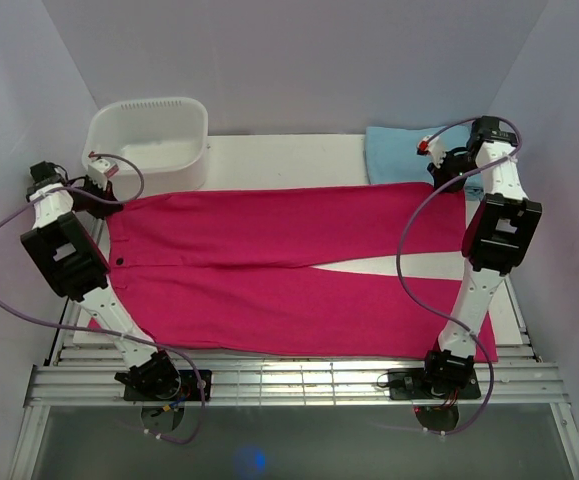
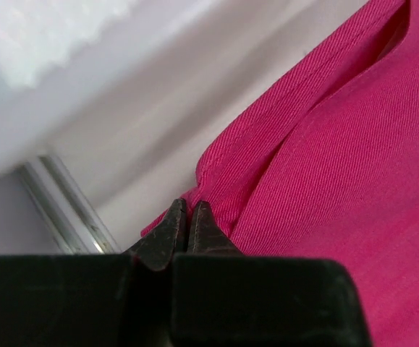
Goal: Fold and stack the trousers
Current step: Fold the trousers
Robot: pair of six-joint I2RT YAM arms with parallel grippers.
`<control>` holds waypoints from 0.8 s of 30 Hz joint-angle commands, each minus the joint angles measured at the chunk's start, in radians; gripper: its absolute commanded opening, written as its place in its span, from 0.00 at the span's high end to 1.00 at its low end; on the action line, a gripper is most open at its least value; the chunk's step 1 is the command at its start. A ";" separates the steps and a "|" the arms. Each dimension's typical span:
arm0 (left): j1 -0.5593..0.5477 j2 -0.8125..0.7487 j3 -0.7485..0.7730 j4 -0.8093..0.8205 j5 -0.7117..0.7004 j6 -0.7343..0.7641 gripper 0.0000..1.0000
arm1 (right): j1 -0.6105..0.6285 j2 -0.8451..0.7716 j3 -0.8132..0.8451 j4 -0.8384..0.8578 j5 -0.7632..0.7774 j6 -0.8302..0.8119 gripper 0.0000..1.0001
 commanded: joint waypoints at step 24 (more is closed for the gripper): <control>0.344 -0.599 -0.693 -0.077 0.089 0.667 1.00 | -0.377 -1.139 -1.260 -0.066 0.157 -0.685 0.92</control>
